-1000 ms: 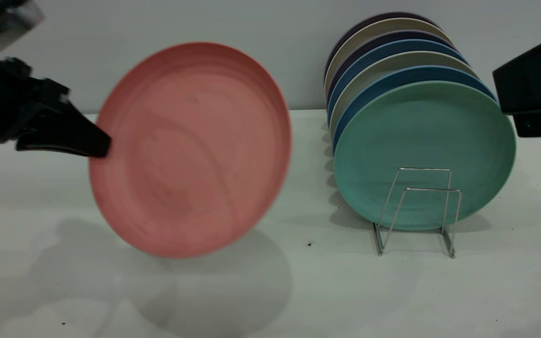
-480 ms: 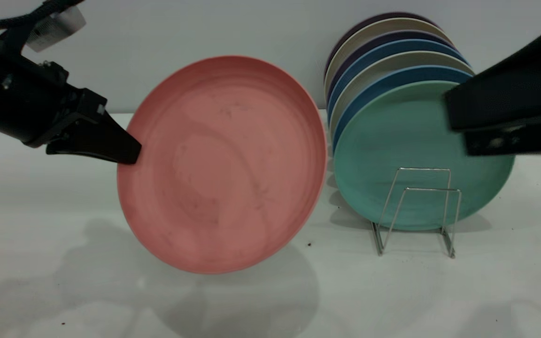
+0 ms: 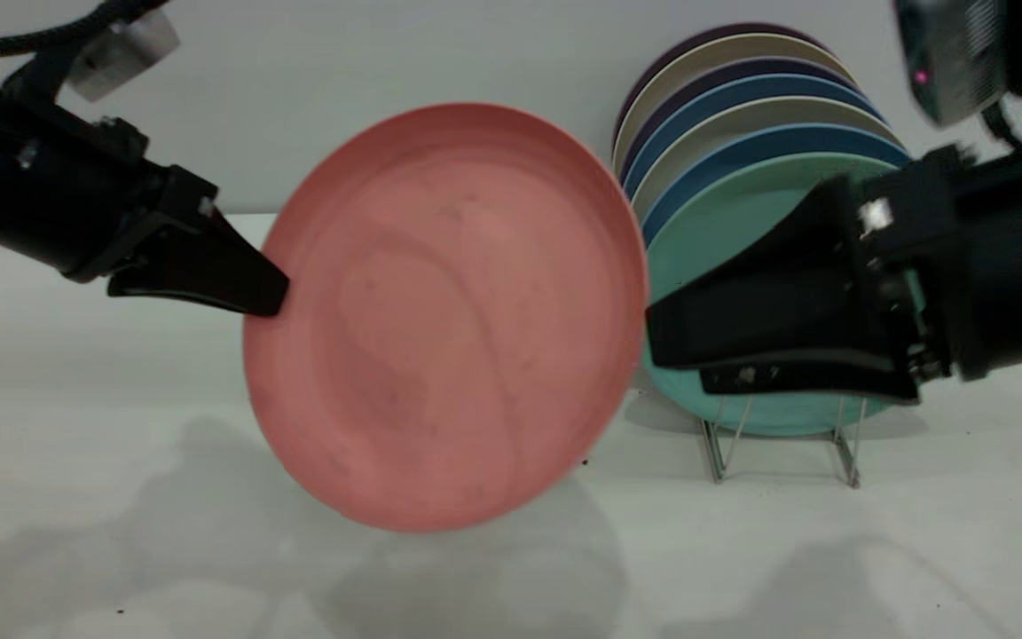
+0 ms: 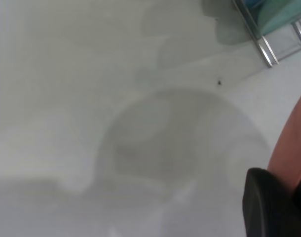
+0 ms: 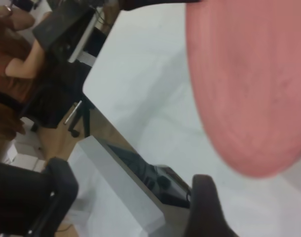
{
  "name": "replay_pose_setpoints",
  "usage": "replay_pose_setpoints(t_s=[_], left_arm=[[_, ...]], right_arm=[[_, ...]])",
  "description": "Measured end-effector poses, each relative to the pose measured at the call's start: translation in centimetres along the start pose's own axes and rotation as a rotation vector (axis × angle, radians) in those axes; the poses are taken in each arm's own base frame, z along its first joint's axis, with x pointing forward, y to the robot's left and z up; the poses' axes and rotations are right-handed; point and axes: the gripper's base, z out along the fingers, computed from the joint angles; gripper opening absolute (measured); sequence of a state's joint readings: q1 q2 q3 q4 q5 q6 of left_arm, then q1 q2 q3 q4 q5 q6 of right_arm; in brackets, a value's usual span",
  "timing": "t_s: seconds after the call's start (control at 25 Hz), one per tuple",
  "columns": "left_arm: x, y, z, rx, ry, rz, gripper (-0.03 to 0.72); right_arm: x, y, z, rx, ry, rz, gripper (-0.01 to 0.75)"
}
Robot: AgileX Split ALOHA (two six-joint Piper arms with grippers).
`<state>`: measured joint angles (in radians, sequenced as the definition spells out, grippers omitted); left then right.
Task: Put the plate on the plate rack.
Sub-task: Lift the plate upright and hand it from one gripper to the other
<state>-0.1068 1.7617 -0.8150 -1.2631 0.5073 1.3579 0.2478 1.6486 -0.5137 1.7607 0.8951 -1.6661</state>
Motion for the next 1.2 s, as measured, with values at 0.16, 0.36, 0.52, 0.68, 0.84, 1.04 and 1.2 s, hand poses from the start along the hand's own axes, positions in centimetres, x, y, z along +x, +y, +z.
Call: replay_pose_setpoints(t_s=[0.16, 0.36, 0.52, 0.68, 0.84, 1.04, 1.2], left_arm=[[-0.1, -1.2, 0.6, -0.004, 0.009, 0.039, 0.014], [-0.1, -1.4, 0.7, -0.002, 0.010, 0.033, 0.014], [0.0, -1.5, 0.7, 0.016, 0.015, 0.029, 0.014], [0.1, -1.9, 0.7, 0.061, 0.026, 0.029, 0.014], [0.2, -2.3, 0.7, 0.099, 0.035, 0.028, 0.014], [0.3, -2.5, 0.6, 0.127, 0.043, 0.028, 0.018], [0.7, -2.5, 1.2, 0.152, 0.071, 0.015, 0.018]], right_arm=[[-0.5, -0.8, 0.7, 0.011, 0.006, -0.002, 0.540], [-1.2, -1.4, 0.8, 0.070, -0.003, -0.025, 0.540], [-1.6, -1.8, 1.0, 0.095, -0.005, -0.031, 0.540], [-1.7, -2.5, 1.5, 0.104, 0.007, -0.016, 0.540], [-1.6, -3.1, 2.1, 0.097, 0.021, 0.001, 0.540], [-1.4, -3.4, 2.5, 0.073, 0.033, 0.017, 0.502], [-1.3, -3.3, 2.6, 0.051, 0.035, 0.023, 0.410]])
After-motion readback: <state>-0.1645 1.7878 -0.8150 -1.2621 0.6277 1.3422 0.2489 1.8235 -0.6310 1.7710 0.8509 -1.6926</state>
